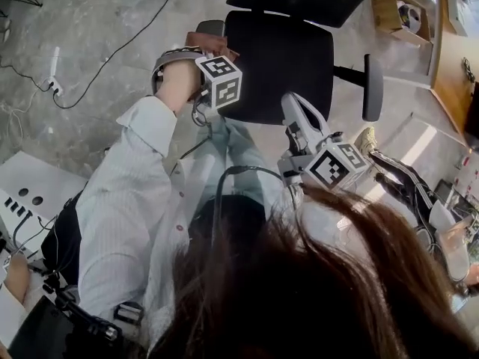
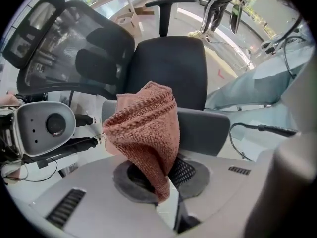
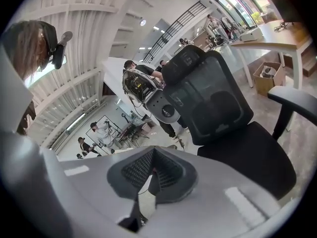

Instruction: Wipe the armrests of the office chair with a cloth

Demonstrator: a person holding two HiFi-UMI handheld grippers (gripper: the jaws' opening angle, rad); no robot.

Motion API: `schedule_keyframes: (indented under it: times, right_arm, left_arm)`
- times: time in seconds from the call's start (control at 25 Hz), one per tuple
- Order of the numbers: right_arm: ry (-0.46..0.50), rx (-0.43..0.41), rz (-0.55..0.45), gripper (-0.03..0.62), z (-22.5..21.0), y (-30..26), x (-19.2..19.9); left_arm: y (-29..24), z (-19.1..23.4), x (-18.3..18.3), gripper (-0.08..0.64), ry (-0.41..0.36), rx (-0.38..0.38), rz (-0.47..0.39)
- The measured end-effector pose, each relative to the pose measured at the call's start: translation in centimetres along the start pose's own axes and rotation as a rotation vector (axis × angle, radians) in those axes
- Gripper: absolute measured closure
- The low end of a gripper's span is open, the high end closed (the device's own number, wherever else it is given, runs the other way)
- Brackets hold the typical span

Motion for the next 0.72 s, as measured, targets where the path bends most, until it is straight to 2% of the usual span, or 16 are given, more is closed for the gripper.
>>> schedule_keyframes:
  times: [0.4, 0.6, 0.72]
  right_arm:
    - [-0.024, -0.001, -0.057, 0.591, 0.2, 1.8, -0.2]
    - [-0.005, -0.020, -0.045, 0.591, 0.7, 1.4, 0.0]
    - [-0.001, -0.030, -0.038, 0.591, 1.0, 1.1, 0.2]
  left_arm:
    - [2.2, -8.0, 0.7, 0.514, 0.090, 0.041, -0.117]
    - [2.3, -9.4, 0.3, 0.514, 0.108, 0.018, -0.118]
    - [2.2, -9.9, 0.2, 0.514, 0.154, 0.053, -0.136]
Point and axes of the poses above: the fingertips, and each gripper's own axes: y backward along the fingers, z to its left, x out of its underside, the point moved 5 cm from there along y, backward along the fingers, and after that the axes turned 6 degrees about -z, right-handed, at the moved point
